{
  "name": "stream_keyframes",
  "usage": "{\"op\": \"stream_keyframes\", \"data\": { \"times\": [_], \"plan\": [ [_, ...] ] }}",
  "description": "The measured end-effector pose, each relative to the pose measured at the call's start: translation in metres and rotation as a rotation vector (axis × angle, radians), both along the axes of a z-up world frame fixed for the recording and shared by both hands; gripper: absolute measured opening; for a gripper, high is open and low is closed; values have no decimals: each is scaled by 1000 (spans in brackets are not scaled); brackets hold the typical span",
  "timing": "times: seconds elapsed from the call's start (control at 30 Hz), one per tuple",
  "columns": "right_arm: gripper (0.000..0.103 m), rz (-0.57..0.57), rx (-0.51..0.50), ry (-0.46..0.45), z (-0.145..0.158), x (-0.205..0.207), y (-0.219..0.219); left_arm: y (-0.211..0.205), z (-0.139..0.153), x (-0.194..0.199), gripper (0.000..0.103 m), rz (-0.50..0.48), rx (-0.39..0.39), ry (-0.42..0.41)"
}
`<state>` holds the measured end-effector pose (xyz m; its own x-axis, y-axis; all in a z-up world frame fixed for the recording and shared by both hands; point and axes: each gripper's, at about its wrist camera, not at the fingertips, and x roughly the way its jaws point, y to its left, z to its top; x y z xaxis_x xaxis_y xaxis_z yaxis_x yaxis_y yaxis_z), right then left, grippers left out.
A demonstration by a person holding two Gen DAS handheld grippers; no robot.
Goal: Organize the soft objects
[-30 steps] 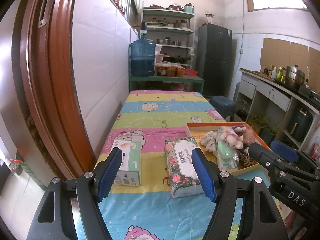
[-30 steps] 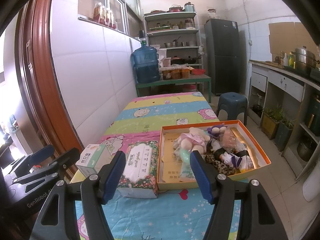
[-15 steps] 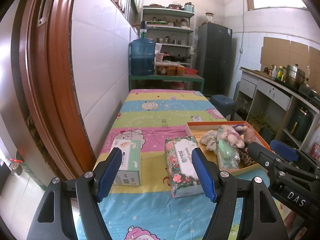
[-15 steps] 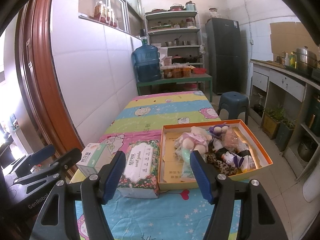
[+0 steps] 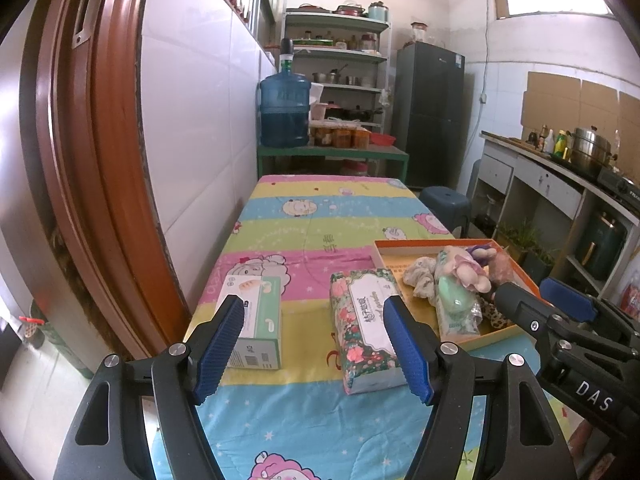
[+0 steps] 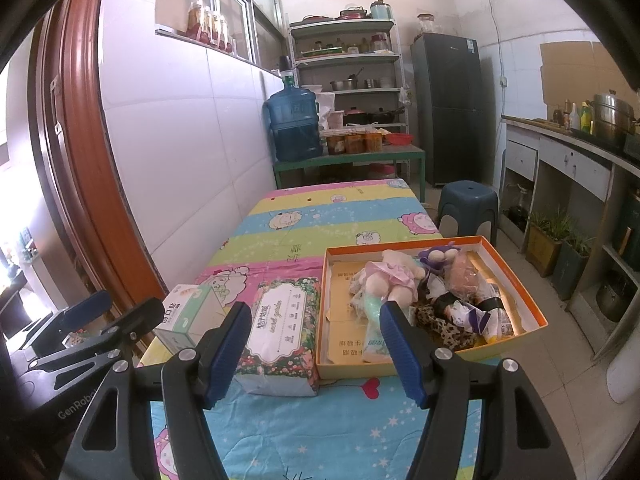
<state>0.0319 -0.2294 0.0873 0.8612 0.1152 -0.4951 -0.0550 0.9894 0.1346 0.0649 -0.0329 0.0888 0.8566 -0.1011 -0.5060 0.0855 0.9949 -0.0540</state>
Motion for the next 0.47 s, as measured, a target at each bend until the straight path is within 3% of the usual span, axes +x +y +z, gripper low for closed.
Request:
{"op": "stream_keyframes", "data": {
  "times": [0.47],
  "plan": [
    [66, 2, 5, 14, -4, 3, -4, -1, -8, 4, 74, 18, 14, 15]
  ]
}}
